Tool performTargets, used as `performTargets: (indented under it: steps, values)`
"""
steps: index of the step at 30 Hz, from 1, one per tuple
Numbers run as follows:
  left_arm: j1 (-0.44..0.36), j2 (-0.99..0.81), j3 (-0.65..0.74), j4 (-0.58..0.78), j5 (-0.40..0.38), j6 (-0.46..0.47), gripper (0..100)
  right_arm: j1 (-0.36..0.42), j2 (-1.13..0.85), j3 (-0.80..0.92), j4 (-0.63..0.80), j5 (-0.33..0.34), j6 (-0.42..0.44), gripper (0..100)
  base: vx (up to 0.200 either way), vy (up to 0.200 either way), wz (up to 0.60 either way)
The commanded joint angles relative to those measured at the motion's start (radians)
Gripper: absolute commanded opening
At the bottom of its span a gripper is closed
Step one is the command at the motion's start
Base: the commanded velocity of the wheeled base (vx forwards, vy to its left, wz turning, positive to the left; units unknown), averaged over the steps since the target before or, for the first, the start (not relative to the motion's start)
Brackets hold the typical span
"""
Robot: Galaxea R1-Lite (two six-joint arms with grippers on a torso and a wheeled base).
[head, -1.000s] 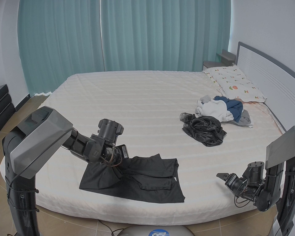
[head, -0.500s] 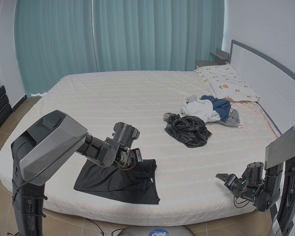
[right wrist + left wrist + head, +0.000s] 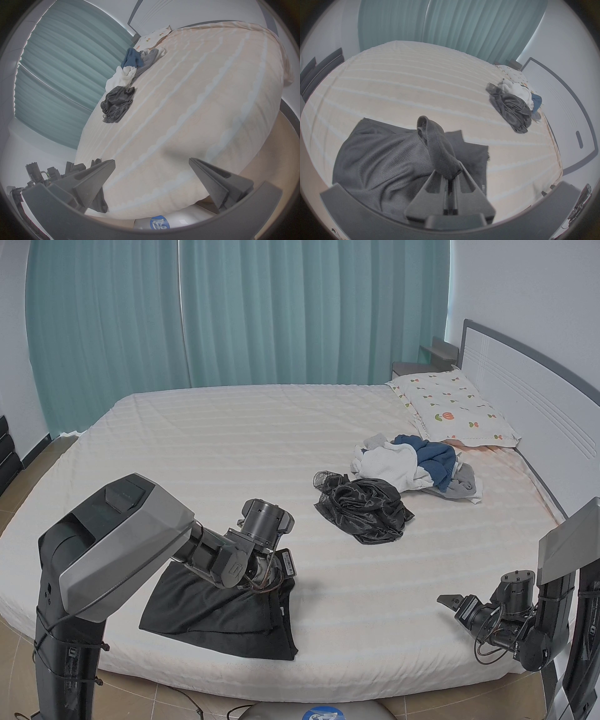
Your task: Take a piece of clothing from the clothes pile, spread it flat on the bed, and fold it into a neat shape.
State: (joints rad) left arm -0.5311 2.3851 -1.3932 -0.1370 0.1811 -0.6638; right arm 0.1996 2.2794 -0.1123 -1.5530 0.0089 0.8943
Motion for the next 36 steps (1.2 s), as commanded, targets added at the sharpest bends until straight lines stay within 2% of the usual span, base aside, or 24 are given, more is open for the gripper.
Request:
performTargets:
  steps: [1, 11, 13, 21, 25, 30, 36]
  values:
    - [0.005, 0.003, 0.000, 0.000, -0.002, -0.034, 100, 0.000, 0.002, 0.003, -0.007, 0.000, 0.000, 100, 0.000, 0.000, 0.00]
    - [0.056, -0.058, 0.033, 0.000, -0.003, -0.095, 100, 0.000, 0.002, 0.008, -0.007, 0.000, 0.000, 100, 0.000, 0.000, 0.00]
    - [0.082, -0.080, 0.040, 0.011, -0.002, -0.146, 100, 0.000, 0.002, 0.010, -0.007, 0.002, 0.000, 100, 0.000, 0.000, 0.00]
    - [0.109, -0.121, 0.103, 0.024, -0.002, -0.157, 100, 0.004, 0.008, 0.010, -0.007, 0.000, 0.000, 100, 0.000, 0.000, 0.00]
    - [0.154, -0.158, 0.163, 0.008, -0.020, -0.166, 100, 0.006, 0.008, 0.010, -0.007, 0.000, 0.000, 100, 0.000, 0.200, 0.00]
    - [0.207, -0.182, 0.218, 0.000, -0.052, -0.181, 100, 0.008, 0.008, 0.006, -0.007, 0.000, 0.000, 100, 0.000, 0.200, 0.00]
    - [0.295, -0.256, 0.272, -0.006, -0.183, -0.273, 100, 0.047, 0.009, -0.001, -0.007, 0.000, 0.000, 100, 0.000, 0.200, 0.00]
